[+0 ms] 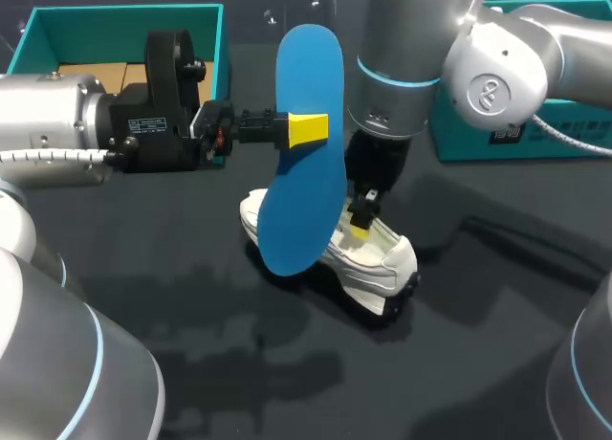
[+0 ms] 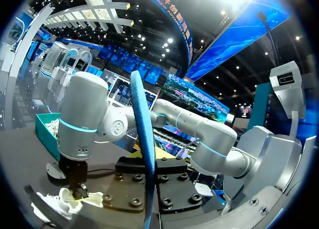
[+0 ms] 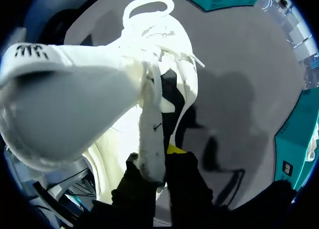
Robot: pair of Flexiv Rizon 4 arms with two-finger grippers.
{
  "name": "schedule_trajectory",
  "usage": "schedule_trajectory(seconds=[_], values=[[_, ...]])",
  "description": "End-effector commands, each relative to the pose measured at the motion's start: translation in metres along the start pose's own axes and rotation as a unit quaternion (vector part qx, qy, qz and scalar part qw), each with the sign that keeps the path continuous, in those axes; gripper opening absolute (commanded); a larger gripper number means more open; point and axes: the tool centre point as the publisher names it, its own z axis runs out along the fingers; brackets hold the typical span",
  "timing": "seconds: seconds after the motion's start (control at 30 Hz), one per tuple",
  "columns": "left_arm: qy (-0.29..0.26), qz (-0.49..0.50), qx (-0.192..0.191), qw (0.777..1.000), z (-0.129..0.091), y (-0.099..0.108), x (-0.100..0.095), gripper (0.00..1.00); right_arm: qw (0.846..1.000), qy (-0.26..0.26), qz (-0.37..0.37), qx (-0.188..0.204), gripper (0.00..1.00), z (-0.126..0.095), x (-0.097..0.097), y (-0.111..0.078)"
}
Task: Take the shoe out of the shoebox, open the shoe tongue, remove and reinsert the insole, then place the shoe into the shoebox
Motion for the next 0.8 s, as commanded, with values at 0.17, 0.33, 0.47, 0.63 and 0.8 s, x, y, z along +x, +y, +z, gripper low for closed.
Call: schedule_trajectory(seconds=[0.17,0.33,0.47,0.63,0.8], values=[[-0.002,0.0,0.003,1.0,0.005,0.0,0.002,0.0,0.977,0.004,0.208,-0.044,0.0,-0.002,0.011,0.001],[-0.002,0.0,0.003,1.0,0.005,0.0,0.002,0.0,0.952,0.013,0.296,-0.073,0.0,-0.001,0.015,-0.001],[-0.002,0.0,0.003,1.0,0.005,0.0,0.002,0.0,0.937,0.014,0.337,-0.092,0.0,0.003,0.016,-0.004],[-0.002,0.0,0.003,1.0,0.005,0.0,0.002,0.0,0.918,0.019,0.379,-0.113,0.0,0.013,0.012,-0.009],[-0.002,0.0,0.003,1.0,0.005,0.0,0.002,0.0,0.908,0.024,0.401,-0.114,0.0,0.02,0.009,-0.008]])
